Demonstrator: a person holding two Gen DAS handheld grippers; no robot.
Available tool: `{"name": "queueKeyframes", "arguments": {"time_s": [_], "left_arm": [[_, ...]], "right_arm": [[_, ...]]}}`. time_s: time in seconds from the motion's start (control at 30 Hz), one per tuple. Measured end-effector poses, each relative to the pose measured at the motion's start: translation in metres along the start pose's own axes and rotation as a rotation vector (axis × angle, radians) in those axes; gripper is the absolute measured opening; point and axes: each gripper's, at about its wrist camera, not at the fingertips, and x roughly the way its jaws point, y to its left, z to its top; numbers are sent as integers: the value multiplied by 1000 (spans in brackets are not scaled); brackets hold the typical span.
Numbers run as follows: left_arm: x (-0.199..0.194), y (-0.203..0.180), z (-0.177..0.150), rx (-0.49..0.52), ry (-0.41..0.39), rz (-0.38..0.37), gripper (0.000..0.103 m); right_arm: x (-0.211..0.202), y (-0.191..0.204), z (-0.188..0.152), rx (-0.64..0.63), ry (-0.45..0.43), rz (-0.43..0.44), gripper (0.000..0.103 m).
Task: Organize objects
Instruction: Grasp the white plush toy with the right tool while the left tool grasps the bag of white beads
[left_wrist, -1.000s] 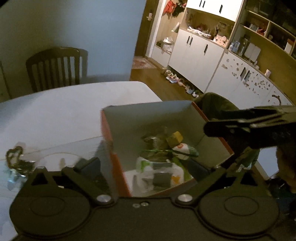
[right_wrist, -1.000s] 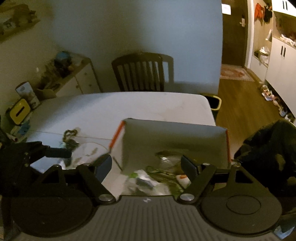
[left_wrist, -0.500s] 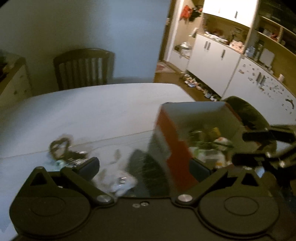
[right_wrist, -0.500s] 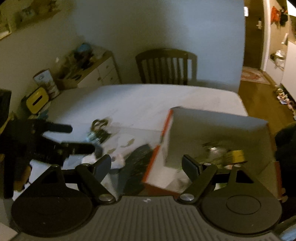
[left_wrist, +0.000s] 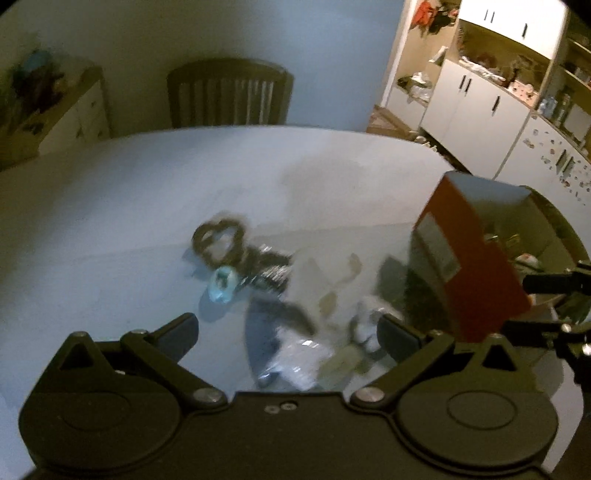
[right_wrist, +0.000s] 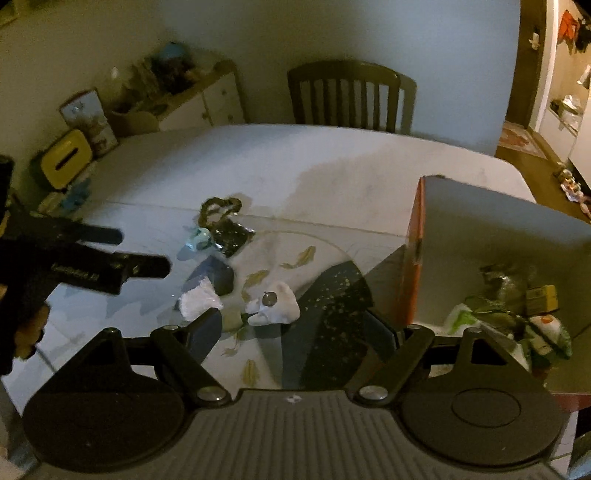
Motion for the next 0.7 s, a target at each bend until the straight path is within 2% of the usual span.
{"name": "queueKeyframes", "arguments": {"time_s": [0.23, 0.57, 0.7], "left_arm": [[16, -2, -28, 92, -22, -27, 102], [45, 5, -36, 52, -19, -26, 97], [54, 8, -36, 34, -2, -50, 90]], "right_arm": [[44, 13, 9, 14, 75, -14, 83], [101, 12, 14, 82, 181, -44, 83], [119, 11, 15, 98, 207, -57, 83]]}}
